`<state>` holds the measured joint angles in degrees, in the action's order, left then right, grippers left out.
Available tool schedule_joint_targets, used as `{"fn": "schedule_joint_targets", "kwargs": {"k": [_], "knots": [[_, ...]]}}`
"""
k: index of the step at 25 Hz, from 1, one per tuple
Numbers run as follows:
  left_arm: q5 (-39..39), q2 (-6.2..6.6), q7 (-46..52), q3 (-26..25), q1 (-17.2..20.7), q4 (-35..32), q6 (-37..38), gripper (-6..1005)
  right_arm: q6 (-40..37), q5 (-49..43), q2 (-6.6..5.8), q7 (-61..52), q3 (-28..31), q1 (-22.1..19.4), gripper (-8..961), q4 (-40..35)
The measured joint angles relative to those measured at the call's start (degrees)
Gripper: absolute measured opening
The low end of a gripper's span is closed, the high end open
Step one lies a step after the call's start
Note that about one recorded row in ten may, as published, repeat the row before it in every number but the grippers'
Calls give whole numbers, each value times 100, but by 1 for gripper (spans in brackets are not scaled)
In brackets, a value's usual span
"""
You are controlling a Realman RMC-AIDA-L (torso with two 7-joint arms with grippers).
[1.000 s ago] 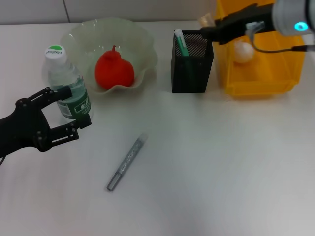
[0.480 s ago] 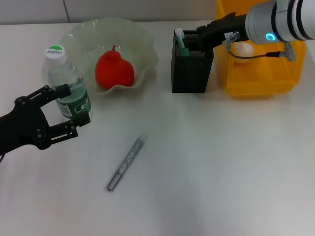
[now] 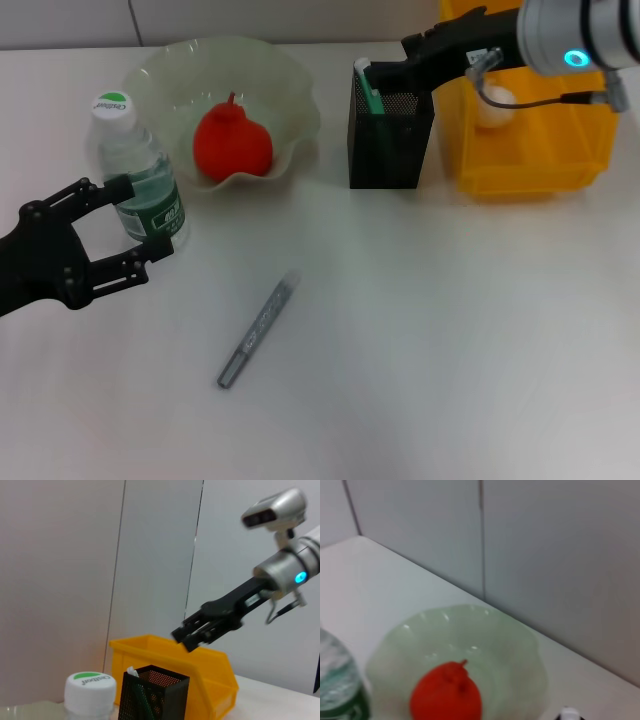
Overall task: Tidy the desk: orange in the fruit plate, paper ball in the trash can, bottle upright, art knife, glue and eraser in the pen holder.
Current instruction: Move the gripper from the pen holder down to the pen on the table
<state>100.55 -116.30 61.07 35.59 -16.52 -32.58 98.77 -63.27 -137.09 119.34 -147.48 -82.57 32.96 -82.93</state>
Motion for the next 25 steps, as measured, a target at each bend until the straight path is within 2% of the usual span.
{"fn": "schedule_joint_targets", "kwargs": {"k": [5, 9, 15, 17, 18, 19, 25], "knots": [[44, 75, 277, 47, 43, -301, 84, 861, -1057, -24, -3, -284, 8, -202, 571, -1027], [197, 16, 929, 46, 191, -1104, 224, 861, -1860, -13, 12, -432, 8, -276, 572, -1564], [685, -212, 2085, 52, 362, -2670, 556, 861, -2755, -6, 13, -482, 4, -326, 572, -1679], [685, -212, 2085, 52, 362, -2670, 556, 861, -2895, 61, 14, -280, 5, -477, 573, -1734], [748, -219, 2326, 63, 367, -2877, 647, 861, -2926, 145, 15, -108, 29, -581, 573, -1744], [805, -216, 2954, 181, 380, -3387, 812, 861, -2949, 268, 16, 109, 82, -691, 573, -1731], [883, -204, 4049, 582, 423, -4419, 873, 860, -3059, 1132, -10, 1418, 863, -1143, 573, -1061]]}}
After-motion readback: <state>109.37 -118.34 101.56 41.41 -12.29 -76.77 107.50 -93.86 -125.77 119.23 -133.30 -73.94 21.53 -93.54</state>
